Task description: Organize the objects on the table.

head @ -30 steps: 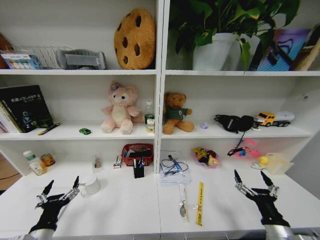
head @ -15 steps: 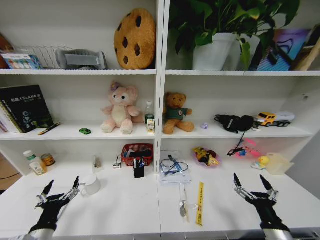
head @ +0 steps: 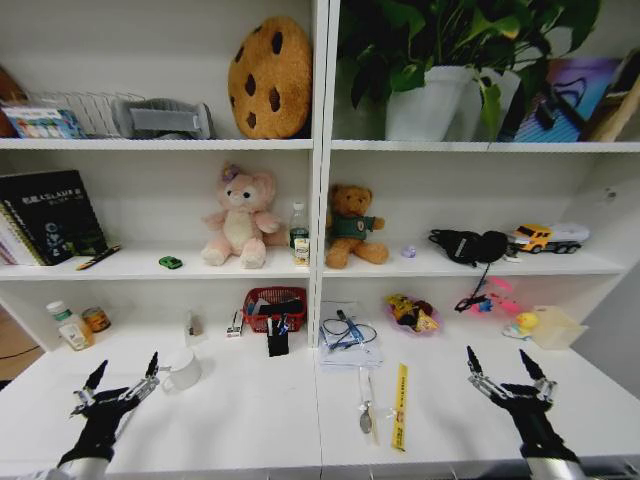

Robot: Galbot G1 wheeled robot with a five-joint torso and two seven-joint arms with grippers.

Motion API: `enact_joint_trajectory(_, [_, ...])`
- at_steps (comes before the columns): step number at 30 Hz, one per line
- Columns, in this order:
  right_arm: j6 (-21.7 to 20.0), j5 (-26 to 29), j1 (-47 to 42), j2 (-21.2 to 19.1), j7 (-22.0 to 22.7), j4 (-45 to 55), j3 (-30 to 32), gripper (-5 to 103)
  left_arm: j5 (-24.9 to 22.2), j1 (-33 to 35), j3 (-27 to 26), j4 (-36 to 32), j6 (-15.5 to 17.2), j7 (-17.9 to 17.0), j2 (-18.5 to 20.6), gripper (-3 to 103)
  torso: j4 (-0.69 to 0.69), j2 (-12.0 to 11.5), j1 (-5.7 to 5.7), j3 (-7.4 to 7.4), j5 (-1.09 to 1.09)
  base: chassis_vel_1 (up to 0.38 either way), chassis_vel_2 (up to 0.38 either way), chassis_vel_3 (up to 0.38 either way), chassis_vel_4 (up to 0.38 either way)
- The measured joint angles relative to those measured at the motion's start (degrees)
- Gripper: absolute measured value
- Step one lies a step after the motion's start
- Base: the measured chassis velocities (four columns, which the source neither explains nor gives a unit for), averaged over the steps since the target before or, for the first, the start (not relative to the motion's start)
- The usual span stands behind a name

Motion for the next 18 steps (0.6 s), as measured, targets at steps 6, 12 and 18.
enact_joint_trajectory(6, [-0.01, 0.03, 0.01, -0.01, 0.00, -0.02, -0.02, 100, 0.00, 0.00, 0.00, 0.00, 0.00, 0.00, 0.00, 100, 0.00, 0.00, 0.00, 0.00, 0.00, 0.000, 0.000, 0.000, 0.000])
enact_joint_trajectory(12, [-0.03, 0.03, 0.01, -0.01, 0.00, -0.03, -0.03, 100, 0.00, 0.00, 0.00, 0.00, 0.00, 0.00, 0.00, 100, 0.00, 0.00, 0.00, 0.00, 0.00, 0.025, 0.031, -0.036, -0.029])
enact_joint_trajectory(18, [-0.05, 0.04, 0.02, -0.01, 0.00, -0.04, -0.05, 100, 0.00, 0.00, 0.00, 0.00, 0.00, 0.00, 0.00, 100, -0.01, 0.00, 0.00, 0.00, -0.01, 0.113, 0.109, -0.120, -0.129])
